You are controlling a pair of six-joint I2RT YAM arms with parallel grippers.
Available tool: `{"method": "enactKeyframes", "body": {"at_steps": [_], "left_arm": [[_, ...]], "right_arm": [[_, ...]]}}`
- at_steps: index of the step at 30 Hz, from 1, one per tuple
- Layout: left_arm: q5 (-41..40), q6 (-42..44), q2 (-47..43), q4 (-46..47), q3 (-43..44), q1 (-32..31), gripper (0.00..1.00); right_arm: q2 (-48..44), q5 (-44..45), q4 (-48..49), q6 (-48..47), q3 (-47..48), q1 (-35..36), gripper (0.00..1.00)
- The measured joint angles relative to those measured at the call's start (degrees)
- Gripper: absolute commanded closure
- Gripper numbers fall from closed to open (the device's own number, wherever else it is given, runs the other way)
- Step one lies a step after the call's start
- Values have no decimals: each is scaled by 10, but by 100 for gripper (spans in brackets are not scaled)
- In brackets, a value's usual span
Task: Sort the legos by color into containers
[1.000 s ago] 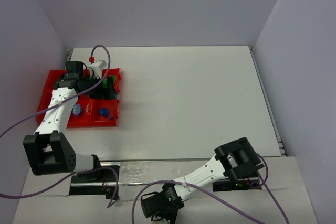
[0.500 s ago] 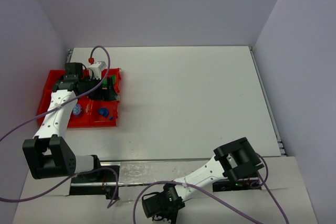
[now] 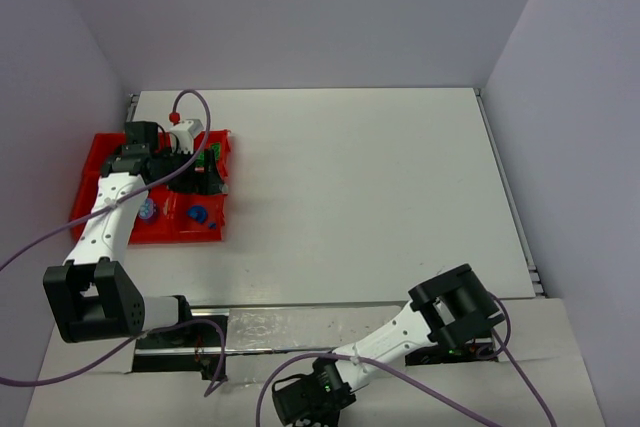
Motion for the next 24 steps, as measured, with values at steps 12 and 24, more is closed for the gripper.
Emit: {"method": "enactKeyframes", "body": {"at_steps": [12,24], "left_arm": [[0,6,-13,0,-6,0,1],[0,13,-31,-1,-8,0,1]], "right_arm": [[10,0,-5,6,12,5,75],[9,21,-2,32,12,4,100]]}}
